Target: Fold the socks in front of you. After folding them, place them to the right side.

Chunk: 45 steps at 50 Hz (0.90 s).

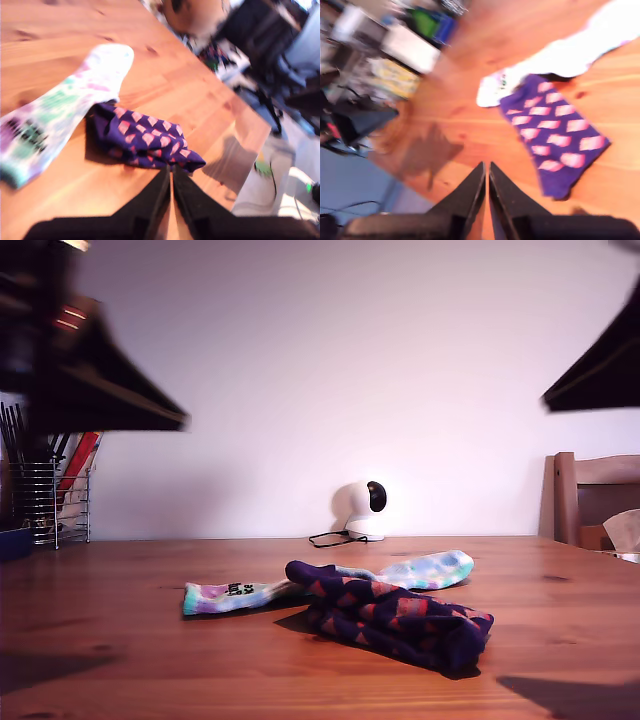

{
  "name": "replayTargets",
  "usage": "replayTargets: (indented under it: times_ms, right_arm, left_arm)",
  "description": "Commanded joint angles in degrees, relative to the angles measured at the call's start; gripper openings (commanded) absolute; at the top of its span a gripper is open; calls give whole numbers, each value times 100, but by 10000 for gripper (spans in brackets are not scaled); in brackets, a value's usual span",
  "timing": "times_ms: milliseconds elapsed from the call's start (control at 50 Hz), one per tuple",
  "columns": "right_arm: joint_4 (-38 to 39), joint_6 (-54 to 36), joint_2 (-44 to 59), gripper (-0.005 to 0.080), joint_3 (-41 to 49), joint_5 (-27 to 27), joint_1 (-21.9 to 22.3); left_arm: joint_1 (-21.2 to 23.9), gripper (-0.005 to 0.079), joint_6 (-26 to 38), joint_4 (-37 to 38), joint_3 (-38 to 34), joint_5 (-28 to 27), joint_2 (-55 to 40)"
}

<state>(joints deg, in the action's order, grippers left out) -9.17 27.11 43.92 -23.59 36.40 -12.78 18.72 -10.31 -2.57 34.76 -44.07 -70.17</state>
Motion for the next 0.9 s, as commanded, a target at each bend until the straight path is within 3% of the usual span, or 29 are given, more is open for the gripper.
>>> replayTargets:
  times_ms: [0,380,880]
  right_arm:
    - [52,-129,385,-11,-98,-111,-157]
    - [992,-468,2653,-11,-647,-581,-1115]
    - [1832,-942,4835,-11,-1316,-765,-1246]
  left_arm:
    - [66,-20,173,-20,186,-35,-378]
    - [280,-13,490,297,1541,-55,-2251]
    - [621,-12,887,804,2778,205,-3528]
